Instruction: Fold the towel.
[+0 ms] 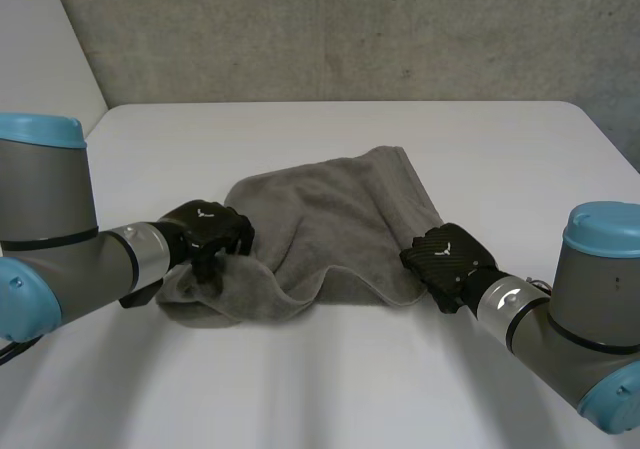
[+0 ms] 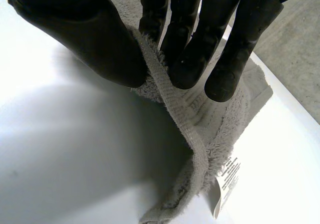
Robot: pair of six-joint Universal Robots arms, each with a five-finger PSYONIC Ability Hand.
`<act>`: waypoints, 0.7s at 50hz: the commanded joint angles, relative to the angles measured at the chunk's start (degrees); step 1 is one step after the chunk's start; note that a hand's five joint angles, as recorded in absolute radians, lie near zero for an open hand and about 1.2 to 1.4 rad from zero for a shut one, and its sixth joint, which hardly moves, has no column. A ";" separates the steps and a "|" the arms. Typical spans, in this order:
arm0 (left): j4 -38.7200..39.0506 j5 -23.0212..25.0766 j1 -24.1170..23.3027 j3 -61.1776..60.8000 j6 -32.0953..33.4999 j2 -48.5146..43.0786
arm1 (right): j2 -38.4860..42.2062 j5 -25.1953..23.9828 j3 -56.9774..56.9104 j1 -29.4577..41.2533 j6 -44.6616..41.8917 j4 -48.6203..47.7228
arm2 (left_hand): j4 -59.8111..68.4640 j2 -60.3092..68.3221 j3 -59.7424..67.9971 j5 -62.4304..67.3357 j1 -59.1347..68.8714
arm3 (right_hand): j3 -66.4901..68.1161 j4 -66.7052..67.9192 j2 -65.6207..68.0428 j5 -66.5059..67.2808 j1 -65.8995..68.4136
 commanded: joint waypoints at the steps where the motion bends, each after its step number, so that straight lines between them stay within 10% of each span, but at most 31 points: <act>1: 0.30 0.03 -0.04 -0.57 -2.30 0.38 | 0.29 0.16 -0.17 0.02 -0.25 0.07 | 6.64 6.72 6.71 -2.74 6.98 | 3.02 3.23 4.88 3.13 4.06; 5: -0.40 -0.06 0.05 -0.48 -2.39 2.13 | 0.20 0.34 -0.78 -0.15 -0.25 0.41 | 27.74 27.82 27.81 18.36 28.07 | 3.63 3.84 5.49 3.74 4.67; 17: -0.31 -0.15 -0.12 0.92 -3.44 16.90 | -19.14 0.16 -6.59 -2.79 3.00 8.94 | 27.81 27.89 27.89 18.43 28.15 | 3.63 3.84 5.49 3.74 4.67; 22: -0.31 -0.50 -0.04 7.23 -13.43 28.13 | -27.73 -1.15 -20.52 -6.21 11.42 22.00 | 27.81 27.89 27.89 18.43 28.15 | 3.63 3.84 5.49 3.74 4.67; 35: -2.16 0.11 2.16 6.57 -21.81 31.76 | -25.48 -8.54 -31.55 -12.29 7.66 37.59 | 27.81 27.89 27.89 18.43 28.15 | 3.63 3.84 5.49 3.74 4.67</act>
